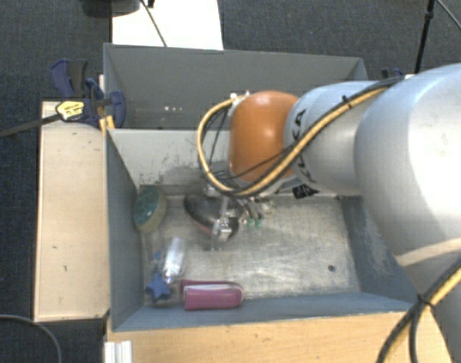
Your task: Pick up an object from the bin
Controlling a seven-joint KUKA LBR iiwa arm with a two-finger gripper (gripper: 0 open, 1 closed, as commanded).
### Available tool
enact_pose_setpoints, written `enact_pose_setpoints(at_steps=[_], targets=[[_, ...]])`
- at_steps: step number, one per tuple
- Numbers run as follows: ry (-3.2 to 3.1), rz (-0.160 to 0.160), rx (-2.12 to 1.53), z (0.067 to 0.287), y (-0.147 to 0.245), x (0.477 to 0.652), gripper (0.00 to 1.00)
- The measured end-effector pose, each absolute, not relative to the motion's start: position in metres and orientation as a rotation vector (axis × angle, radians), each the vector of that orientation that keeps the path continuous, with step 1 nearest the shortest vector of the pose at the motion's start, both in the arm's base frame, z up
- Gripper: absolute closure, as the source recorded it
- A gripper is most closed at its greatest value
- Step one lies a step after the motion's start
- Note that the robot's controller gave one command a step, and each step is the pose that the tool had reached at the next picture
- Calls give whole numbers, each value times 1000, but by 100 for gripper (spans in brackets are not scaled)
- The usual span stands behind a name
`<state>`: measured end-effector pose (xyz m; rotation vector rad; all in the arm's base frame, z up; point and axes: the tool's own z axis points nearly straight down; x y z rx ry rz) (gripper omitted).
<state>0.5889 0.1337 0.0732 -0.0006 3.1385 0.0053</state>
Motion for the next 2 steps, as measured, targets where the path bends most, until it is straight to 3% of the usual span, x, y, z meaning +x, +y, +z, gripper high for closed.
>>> enact_pose_setpoints(at_steps=[1,2], targets=[[3139,4,6,75,132,588,100],[3053,1,-707,214,150,577,100]])
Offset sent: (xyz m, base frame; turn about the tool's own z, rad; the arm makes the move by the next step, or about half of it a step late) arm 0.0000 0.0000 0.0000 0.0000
